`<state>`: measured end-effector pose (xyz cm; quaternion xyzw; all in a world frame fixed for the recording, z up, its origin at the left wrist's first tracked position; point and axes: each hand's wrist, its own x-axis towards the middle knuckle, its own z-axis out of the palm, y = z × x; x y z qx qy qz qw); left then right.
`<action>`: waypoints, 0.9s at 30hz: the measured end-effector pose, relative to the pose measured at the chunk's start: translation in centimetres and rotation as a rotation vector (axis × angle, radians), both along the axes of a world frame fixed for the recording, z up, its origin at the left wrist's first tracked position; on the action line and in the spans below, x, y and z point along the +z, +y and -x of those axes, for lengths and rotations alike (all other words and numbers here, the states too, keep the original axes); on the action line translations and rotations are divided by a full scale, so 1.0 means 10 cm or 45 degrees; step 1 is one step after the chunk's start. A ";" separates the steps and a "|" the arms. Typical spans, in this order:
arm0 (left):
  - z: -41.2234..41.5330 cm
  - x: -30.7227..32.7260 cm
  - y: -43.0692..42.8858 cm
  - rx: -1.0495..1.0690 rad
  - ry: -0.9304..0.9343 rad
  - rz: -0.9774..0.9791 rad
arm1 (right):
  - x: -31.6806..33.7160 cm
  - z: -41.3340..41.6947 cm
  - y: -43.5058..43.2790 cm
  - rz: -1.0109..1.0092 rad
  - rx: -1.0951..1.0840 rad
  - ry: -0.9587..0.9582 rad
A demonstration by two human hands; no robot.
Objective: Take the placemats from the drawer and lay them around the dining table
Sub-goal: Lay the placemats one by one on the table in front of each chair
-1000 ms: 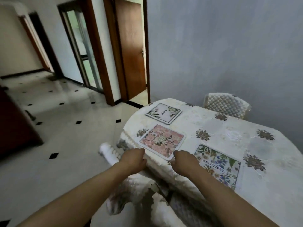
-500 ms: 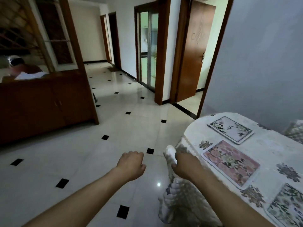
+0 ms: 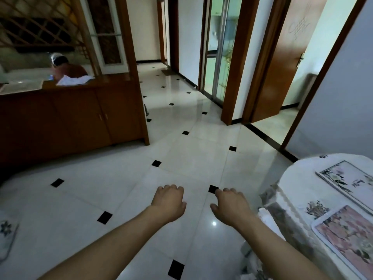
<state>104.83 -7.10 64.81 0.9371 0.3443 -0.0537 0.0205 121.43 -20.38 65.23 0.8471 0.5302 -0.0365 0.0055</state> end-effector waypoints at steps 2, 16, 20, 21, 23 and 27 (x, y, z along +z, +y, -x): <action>-0.20 -0.02 0.26 0.014 0.012 0.002 | -0.09 -0.23 0.32 0.023 -0.002 0.024; -1.30 0.00 2.24 0.165 0.145 -0.004 | -0.24 -1.52 2.52 0.109 0.204 -0.033; -1.82 -0.12 2.87 0.066 0.126 0.011 | -0.31 -1.96 3.02 0.120 0.119 -0.015; -1.97 -0.15 3.04 0.026 0.119 0.012 | -0.33 -2.08 3.13 0.126 0.076 -0.006; -2.33 -0.23 3.38 -0.080 0.111 0.017 | -0.34 -2.33 3.32 0.135 -0.035 0.016; -3.16 -0.28 3.93 -0.323 0.099 0.017 | -0.30 -2.83 3.57 0.117 -0.282 0.037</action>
